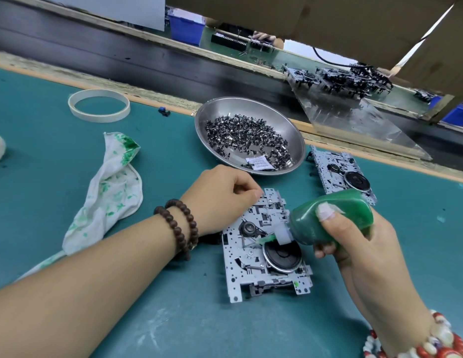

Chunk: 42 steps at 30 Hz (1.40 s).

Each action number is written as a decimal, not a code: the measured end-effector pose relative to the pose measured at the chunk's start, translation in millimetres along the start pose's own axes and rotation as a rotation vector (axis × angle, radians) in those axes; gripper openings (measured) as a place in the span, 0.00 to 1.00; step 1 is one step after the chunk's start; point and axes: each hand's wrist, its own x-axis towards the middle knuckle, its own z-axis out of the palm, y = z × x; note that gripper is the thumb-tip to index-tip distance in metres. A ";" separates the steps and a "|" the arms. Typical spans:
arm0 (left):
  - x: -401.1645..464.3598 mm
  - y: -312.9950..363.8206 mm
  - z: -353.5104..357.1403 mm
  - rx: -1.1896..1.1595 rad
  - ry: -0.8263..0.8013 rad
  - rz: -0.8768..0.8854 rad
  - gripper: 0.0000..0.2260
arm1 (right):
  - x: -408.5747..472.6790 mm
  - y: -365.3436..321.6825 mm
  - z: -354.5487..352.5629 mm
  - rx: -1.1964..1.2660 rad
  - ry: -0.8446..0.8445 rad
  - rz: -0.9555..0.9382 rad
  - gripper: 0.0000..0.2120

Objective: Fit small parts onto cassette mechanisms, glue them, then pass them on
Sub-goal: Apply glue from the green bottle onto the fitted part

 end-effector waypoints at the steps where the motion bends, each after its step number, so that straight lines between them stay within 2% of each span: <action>1: 0.1 0.1 0.0 0.000 -0.002 0.002 0.09 | 0.0 0.2 -0.3 0.000 0.001 0.003 0.05; 7: 0.6 -0.7 -0.1 -0.007 -0.003 0.010 0.09 | 0.4 0.2 -0.3 -0.003 -0.009 0.001 0.02; 11: 1.1 -0.6 0.3 0.002 -0.001 0.013 0.09 | 0.4 0.3 -0.7 -0.007 -0.001 -0.002 0.08; 14: 0.9 -1.0 0.4 -0.001 -0.002 0.014 0.09 | 0.8 0.8 -1.7 -0.003 -0.001 0.006 0.03; 17: 1.2 -1.3 0.5 0.002 0.005 0.014 0.09 | 1.0 1.5 -3.2 0.005 -0.003 0.020 0.04; 21: -0.1 -1.5 0.8 -0.001 0.002 0.010 0.08 | 1.6 0.7 -5.9 0.091 -0.026 0.095 0.05; 25: -2.9 1.5 0.0 0.012 0.014 0.011 0.07 | 4.3 -2.2 -8.5 0.267 -0.002 0.181 0.14; 29: -8.5 7.7 -1.2 0.007 0.032 0.019 0.05 | 8.7 -4.1 -14.1 0.413 0.039 0.265 0.14; 31: -13.1 11.3 -3.4 0.054 0.086 -0.003 0.03 | 10.0 -3.6 -15.9 0.452 0.033 0.326 0.16; 34: -28.7 16.9 -9.8 0.241 0.274 -0.061 0.04 | 12.0 -2.4 -20.8 0.417 0.013 0.396 0.19; 36: -49.9 20.5 -12.5 0.220 0.331 -0.132 0.04 | 11.6 -1.2 -24.4 0.458 -0.015 0.414 0.17; 39: -84.7 25.4 -4.2 0.090 0.168 -0.278 0.09 | 9.6 -1.1 -27.1 0.520 -0.114 0.358 0.18; 42: -91.6 29.5 4.8 0.023 0.099 -0.319 0.18 | 8.6 3.2 -26.9 0.277 -0.223 0.198 0.16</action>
